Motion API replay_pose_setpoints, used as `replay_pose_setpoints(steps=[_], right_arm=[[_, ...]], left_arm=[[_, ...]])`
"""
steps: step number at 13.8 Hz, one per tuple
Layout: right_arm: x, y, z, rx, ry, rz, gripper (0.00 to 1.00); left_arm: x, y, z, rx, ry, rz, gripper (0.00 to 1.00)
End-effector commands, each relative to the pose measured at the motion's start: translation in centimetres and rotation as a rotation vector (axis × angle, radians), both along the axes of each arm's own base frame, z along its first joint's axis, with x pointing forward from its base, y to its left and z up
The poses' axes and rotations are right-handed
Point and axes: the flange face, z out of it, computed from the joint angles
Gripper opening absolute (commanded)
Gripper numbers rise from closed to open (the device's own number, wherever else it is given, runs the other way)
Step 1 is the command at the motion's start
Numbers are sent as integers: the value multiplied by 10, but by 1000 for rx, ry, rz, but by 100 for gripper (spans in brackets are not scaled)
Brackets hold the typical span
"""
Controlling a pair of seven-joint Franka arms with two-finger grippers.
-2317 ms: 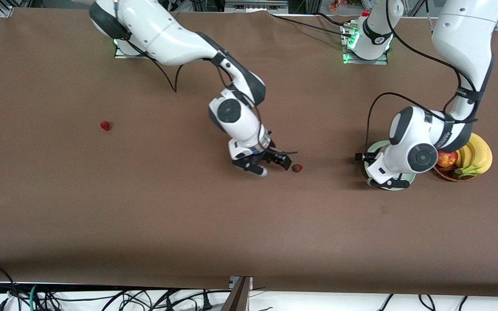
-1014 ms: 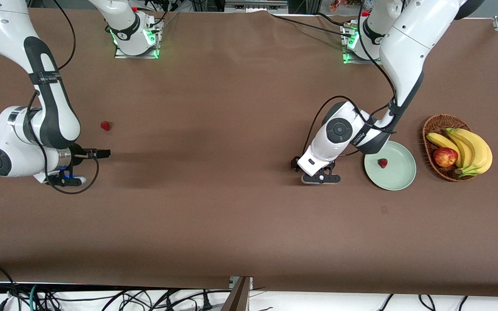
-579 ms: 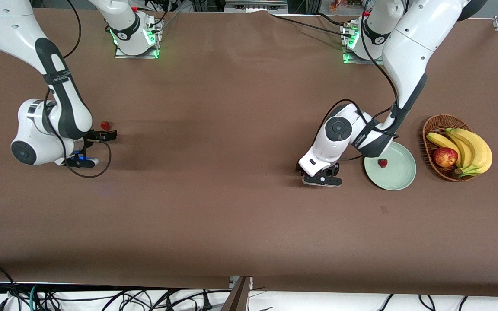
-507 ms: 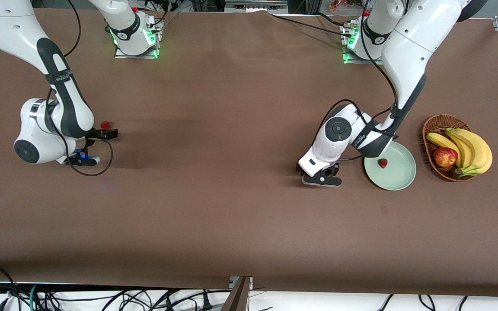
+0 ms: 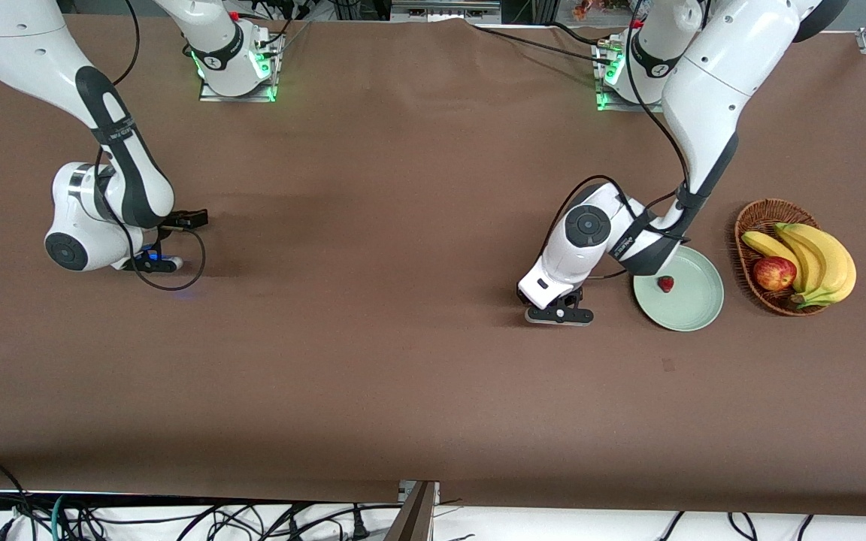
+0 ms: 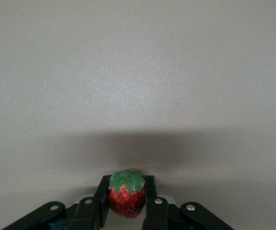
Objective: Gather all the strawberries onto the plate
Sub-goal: 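Grasp the second strawberry with the left gripper while the right gripper grasps the third, then lower the second strawberry onto the plate and open the left gripper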
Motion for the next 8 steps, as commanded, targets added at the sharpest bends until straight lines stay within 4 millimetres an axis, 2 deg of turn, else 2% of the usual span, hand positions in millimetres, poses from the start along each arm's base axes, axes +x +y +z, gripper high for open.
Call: replay_pose_setpoints(steps=[1,2,3,4,7,8], right_arm=[[-9,-7,2,3,-30,22,92],[-10,-7,0,9,-27,29,68],[-9,-8,-1,8,-28,28,50],[-10,-8,-1,8,-28,28,38],[-8,-8,-1,8,-30,27,7],[-7,-8,1,8,-33,27,0]], left_arm=[[5,6,23,41,-22,0,0],[7,15,34,80,-4,9,0],[8,23,47,123,14,-4,0],[8,31,58,164,36,-40,0],[20,86,83,240,113,-145,0],[22,102,88,245,147,-190,0]])
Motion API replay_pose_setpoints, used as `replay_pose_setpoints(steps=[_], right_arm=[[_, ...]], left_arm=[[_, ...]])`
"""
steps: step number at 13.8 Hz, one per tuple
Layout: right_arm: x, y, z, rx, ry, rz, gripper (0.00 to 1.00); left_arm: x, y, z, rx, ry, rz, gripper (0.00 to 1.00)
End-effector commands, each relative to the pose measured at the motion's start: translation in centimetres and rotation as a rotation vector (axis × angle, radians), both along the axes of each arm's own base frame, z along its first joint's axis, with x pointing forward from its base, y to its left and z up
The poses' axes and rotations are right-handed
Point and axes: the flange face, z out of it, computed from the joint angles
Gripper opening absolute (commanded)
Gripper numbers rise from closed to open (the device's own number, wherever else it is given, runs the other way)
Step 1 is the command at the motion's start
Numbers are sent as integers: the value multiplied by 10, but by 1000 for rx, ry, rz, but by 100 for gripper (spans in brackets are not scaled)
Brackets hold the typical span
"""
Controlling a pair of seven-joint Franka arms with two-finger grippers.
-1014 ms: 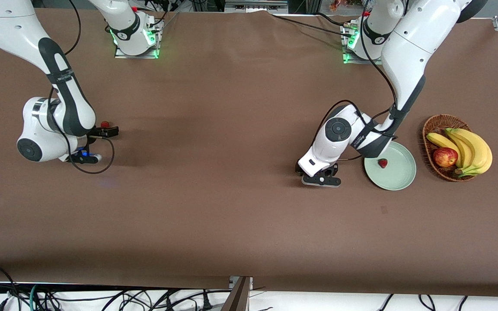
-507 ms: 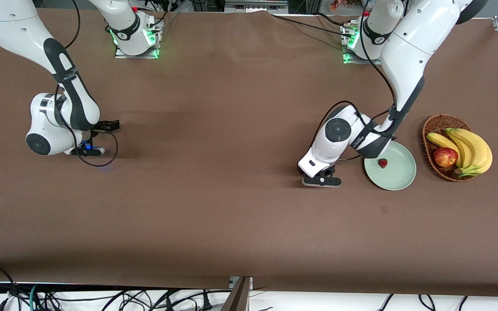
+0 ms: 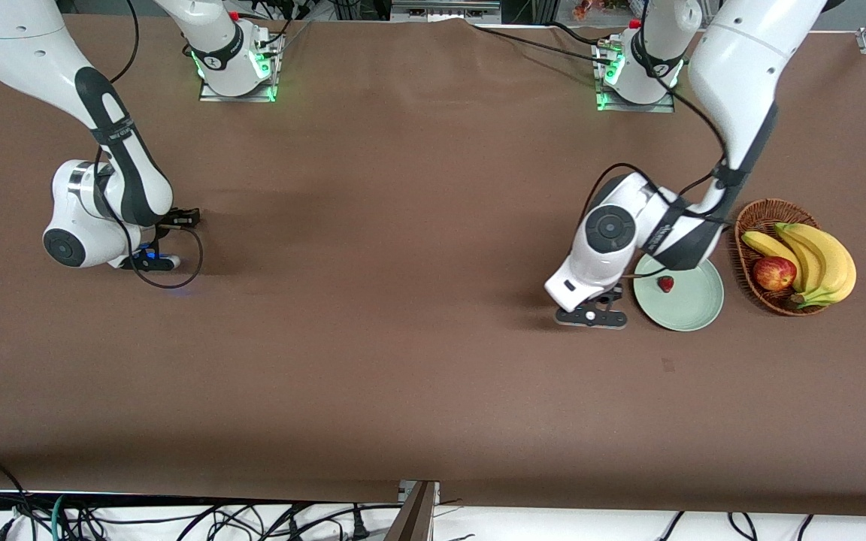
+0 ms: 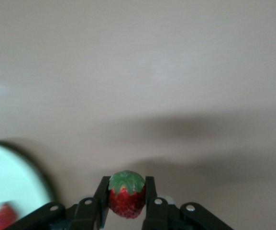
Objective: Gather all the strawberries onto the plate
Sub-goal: 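Lower the second strawberry onto the plate and open the left gripper, then carry the third strawberry toward the plate and set it down with the right gripper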
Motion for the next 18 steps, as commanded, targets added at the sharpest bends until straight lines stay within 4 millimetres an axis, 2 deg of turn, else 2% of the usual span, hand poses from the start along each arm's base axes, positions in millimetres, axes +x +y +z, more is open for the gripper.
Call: replay_pose_setpoints(steps=[1,3,5,6,8,9,11,12,13,14,16,18], right_arm=[[-2,-1,6,3,-19,13,0],[25,16,19,2,-73,21,0],[65,71,37,20,-145,34,0],[84,107,47,13,-183,4,0],[117,192,67,-9,-251,-92,0],[127,232,75,-15,-273,-168,0],[132,318,78,7,-261,-323,0],[134,362,82,26,-268,-375,0],[136,397,84,30,-290,-440,0],[135,434,83,43,-330,-499,0],[119,512,72,118,-431,-587,0],[103,561,63,208,-516,-645,0]], left_arm=[[5,49,21,14,76,-111,0],[11,83,22,7,103,-181,0],[14,111,18,4,137,-223,0],[13,125,11,0,159,-222,0],[12,146,-12,-18,204,-226,0],[12,156,-18,-26,218,-237,0],[12,164,-21,-36,226,-251,0],[12,164,-21,-36,226,-251,8],[13,164,-21,-37,226,-250,76],[14,164,-20,-37,224,-251,100],[15,163,-17,-36,218,-254,100],[16,159,-14,-51,214,-245,100]])
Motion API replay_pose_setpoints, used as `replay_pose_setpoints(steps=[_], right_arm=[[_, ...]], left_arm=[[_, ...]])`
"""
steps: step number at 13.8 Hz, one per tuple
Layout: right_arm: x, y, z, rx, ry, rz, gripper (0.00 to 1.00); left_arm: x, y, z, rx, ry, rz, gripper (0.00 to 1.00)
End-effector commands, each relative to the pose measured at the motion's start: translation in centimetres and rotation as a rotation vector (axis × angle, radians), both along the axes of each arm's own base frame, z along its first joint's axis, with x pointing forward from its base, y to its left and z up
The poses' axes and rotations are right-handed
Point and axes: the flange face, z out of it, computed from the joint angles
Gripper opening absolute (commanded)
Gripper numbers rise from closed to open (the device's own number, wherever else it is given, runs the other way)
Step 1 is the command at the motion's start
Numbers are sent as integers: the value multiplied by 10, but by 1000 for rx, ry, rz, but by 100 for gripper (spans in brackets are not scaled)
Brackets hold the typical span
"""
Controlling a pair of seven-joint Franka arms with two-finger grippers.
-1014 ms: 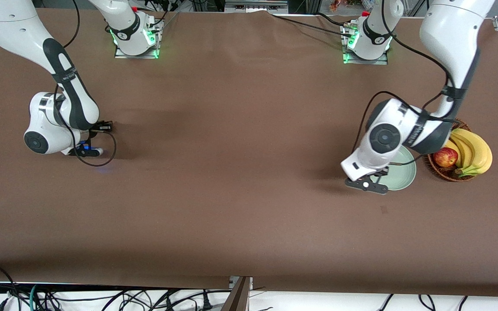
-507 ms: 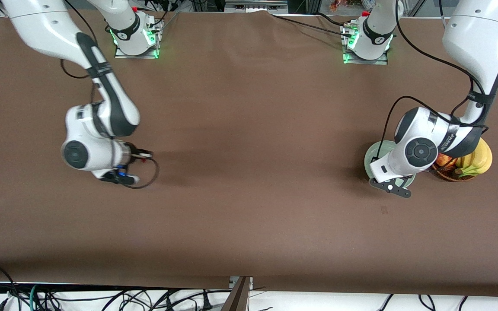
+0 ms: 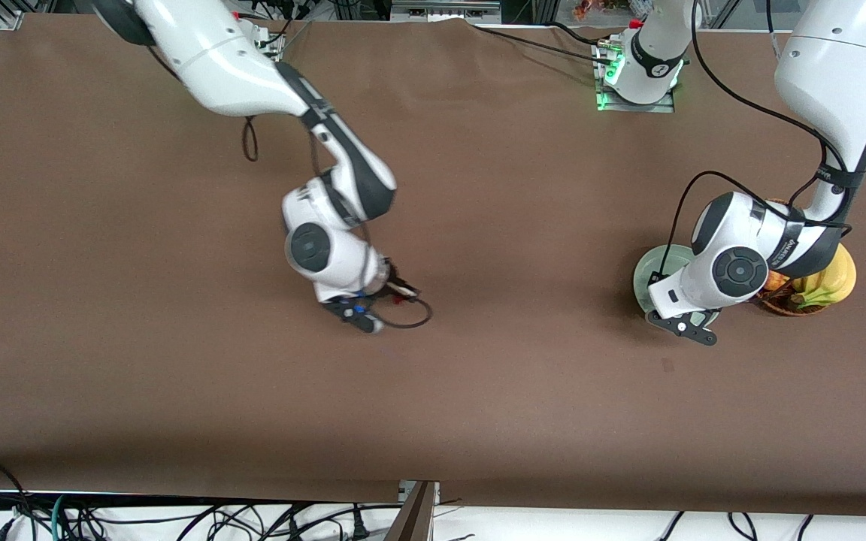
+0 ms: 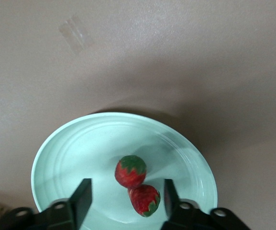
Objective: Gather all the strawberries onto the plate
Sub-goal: 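Carry the third strawberry toward the plate and set it down with the right gripper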
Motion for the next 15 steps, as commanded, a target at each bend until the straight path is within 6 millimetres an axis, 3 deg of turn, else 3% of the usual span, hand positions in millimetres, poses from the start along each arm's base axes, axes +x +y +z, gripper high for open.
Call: replay_pose_setpoints(steps=[1,3,4,5,6,9,11,13,15], right_arm=[[-14,63,-11,111,-97,-63,0],[-33,95,-20,190,-135,-69,0],[-38,101,-21,208,-156,-71,10],[-38,102,-20,213,-165,-72,39],[-37,102,-15,212,-177,-59,99],[-8,74,20,215,-192,-87,100],[15,42,57,178,-149,-75,100],[33,-11,88,99,-93,76,100],[46,-81,110,42,-51,230,100]], left_arm=[[2,-8,14,-66,4,24,100],[0,-31,26,-140,9,60,100],[-1,-44,29,-168,11,62,100],[-3,-62,37,-200,11,69,100],[-6,-81,40,-214,11,81,100],[-17,-137,44,-199,-10,180,100],[-16,-146,40,-200,-12,193,100],[-17,-174,26,-259,-55,180,100],[-15,-213,23,-322,-144,156,100]])
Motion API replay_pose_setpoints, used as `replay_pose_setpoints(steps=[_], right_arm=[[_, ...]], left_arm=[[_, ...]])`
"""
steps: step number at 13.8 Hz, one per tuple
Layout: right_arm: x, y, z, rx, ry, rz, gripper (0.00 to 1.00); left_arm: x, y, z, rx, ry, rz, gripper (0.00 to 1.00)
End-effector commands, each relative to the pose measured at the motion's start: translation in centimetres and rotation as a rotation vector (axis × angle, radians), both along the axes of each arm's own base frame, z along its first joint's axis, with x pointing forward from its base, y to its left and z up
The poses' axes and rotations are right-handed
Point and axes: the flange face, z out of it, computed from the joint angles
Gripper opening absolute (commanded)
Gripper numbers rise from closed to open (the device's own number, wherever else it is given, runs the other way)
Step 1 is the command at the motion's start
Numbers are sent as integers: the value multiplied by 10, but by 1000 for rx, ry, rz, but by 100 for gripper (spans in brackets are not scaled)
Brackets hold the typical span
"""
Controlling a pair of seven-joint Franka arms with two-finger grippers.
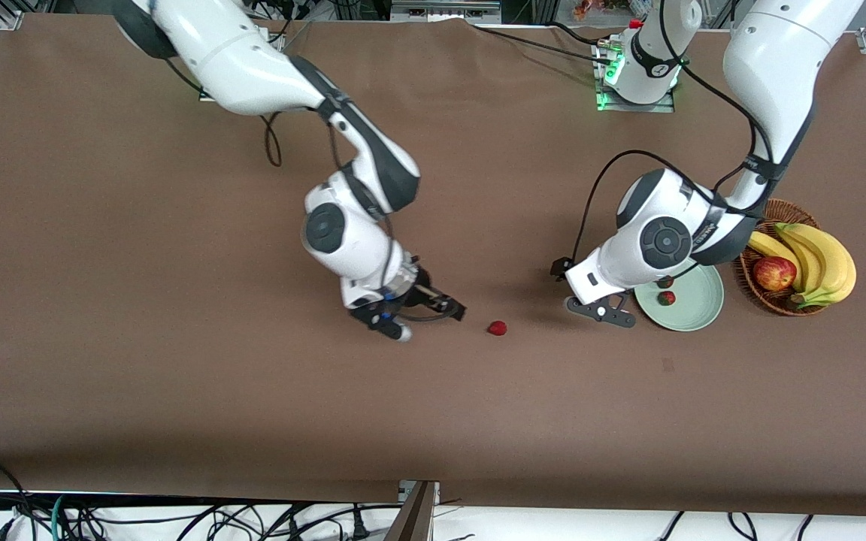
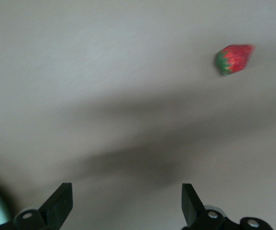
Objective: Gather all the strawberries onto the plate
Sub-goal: 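Grasp the third strawberry with the left gripper while the right gripper withdraws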
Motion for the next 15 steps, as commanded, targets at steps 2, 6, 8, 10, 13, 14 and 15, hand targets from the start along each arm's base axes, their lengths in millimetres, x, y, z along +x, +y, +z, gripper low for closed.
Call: replay_pose_setpoints(steps=[2,6,8,10,13,14,15], right_arm=[[3,-127,35,-90,86,238,100],[-4,-287,46,-250,144,422,100],[-14,-347,65,-303,134,483,100],[-24,-387,94,-325,148,489,100],[-39,-411,146,-394,130,502,100],[-47,-417,170,-413,112,491,100],[-55,-420,194,-436,90,486,100]], left_arm=[[25,-48,-1,-114,-152,-6,100],[52,-84,-9,-138,-222,-55,100],[49,-110,-18,-156,-224,-70,100],[44,-117,-32,-164,-226,-45,100],[39,-121,-51,-113,-245,-75,98],[38,-122,-56,-111,-251,-81,81],[39,-122,-61,-125,-262,-77,72]])
